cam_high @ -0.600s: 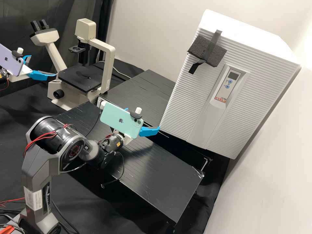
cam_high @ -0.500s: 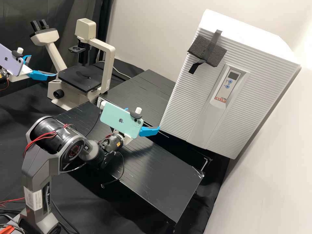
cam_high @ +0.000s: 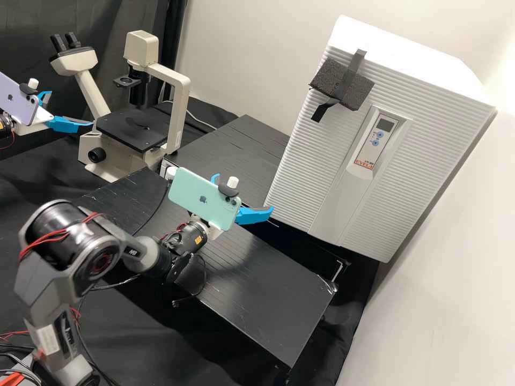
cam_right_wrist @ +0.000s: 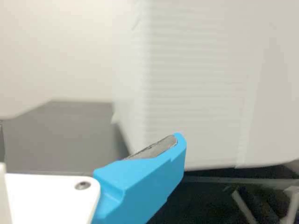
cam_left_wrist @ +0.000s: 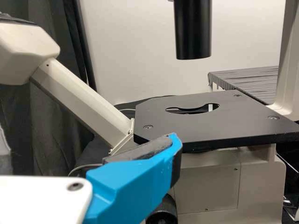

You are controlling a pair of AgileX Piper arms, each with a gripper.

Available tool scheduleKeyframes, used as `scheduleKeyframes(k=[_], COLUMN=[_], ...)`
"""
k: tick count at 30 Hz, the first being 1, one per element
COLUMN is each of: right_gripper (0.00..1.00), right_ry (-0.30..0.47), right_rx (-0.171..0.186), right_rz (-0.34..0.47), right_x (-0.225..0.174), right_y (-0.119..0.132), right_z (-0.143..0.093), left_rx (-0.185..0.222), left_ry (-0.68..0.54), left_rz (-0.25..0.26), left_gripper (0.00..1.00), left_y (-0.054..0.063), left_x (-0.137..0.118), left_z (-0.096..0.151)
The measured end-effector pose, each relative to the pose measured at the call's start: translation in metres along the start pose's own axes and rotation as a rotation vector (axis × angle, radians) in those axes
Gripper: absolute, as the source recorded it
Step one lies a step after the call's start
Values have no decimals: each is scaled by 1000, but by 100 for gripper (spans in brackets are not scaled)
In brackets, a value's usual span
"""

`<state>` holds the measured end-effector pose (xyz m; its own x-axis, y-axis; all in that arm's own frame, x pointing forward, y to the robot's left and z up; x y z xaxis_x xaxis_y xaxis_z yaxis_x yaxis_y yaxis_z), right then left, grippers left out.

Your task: Open the incubator door.

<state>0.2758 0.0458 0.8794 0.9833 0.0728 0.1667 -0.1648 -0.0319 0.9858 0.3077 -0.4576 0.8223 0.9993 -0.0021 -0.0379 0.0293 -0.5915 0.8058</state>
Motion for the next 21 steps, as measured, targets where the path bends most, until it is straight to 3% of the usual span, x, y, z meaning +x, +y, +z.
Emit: scheduleKeyframes(k=[9,21], right_gripper=[100,100], right_ry=[69,-8], right_rx=[-2,-36], right_rz=[132,262], right_x=[7,30], right_y=[34,56], right_z=[-29,-78], left_rx=[0,0], left_ry=[0,0], left_rz=[0,0], left_gripper=[100,100], left_y=[0,0], left_x=[0,0], left_z=[0,0])
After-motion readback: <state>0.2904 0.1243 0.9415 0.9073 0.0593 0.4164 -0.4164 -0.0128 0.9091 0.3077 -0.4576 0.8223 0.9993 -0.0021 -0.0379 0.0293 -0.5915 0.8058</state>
